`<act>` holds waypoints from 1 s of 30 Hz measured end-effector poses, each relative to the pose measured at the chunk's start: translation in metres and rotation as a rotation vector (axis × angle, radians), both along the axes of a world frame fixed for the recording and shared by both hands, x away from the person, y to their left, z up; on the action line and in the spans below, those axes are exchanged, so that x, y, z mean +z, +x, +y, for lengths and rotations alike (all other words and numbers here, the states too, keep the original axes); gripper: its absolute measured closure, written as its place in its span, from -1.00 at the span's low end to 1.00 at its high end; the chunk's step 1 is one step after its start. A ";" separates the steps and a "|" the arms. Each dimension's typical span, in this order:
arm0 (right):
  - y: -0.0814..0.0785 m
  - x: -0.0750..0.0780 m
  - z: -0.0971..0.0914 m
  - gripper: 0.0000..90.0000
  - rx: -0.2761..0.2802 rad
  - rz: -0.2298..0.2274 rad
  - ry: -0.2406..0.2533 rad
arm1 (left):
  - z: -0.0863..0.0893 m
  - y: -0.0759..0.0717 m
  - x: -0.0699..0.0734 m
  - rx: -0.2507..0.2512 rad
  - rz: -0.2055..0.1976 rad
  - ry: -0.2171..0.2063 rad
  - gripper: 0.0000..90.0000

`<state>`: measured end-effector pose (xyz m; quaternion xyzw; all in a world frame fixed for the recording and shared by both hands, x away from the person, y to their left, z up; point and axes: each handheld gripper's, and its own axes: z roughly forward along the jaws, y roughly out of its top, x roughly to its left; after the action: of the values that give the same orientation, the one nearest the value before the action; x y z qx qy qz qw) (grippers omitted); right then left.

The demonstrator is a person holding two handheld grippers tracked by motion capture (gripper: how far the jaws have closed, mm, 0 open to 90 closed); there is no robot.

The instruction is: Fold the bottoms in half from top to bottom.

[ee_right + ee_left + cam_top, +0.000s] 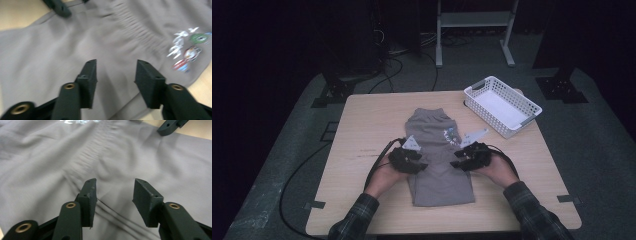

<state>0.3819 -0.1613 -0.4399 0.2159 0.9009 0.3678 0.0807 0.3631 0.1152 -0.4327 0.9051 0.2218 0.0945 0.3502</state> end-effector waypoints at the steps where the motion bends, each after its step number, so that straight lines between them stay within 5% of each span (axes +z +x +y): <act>1: -0.011 0.001 -0.004 0.05 0.025 -0.009 -0.005 | 0.000 0.000 0.000 0.000 0.000 0.000 0.11; 2: -0.019 0.001 -0.008 0.04 0.055 -0.016 -0.014 | 0.003 -0.018 0.003 -0.018 -0.001 -0.017 0.09; 6: -0.054 0.002 -0.017 0.01 0.154 -0.028 0.002 | 0.003 -0.051 0.004 -0.084 0.003 -0.035 0.06; 12: -0.086 -0.014 -0.026 0.01 0.216 0.004 -0.029 | 0.002 -0.080 -0.011 -0.166 0.047 -0.021 0.00; 20: -0.089 -0.023 -0.026 -0.07 0.249 -0.003 -0.048 | 0.001 -0.083 -0.029 -0.212 0.051 0.043 -0.03; 26: -0.085 -0.021 -0.021 -0.24 0.258 -0.025 -0.041 | 0.000 -0.083 -0.030 -0.210 0.051 0.041 0.01; 27: -0.084 -0.022 -0.019 -0.41 0.246 -0.055 -0.064 | 0.000 -0.083 -0.030 -0.217 0.043 0.050 0.01; 30: -0.082 -0.027 -0.016 -0.45 0.246 -0.073 -0.093 | -0.002 -0.084 -0.029 -0.222 0.033 0.067 0.00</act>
<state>0.3002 -0.1771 -0.4668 0.0863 0.9332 0.3402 0.0775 0.2788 0.1135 -0.4619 0.9367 0.1225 0.0477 0.3245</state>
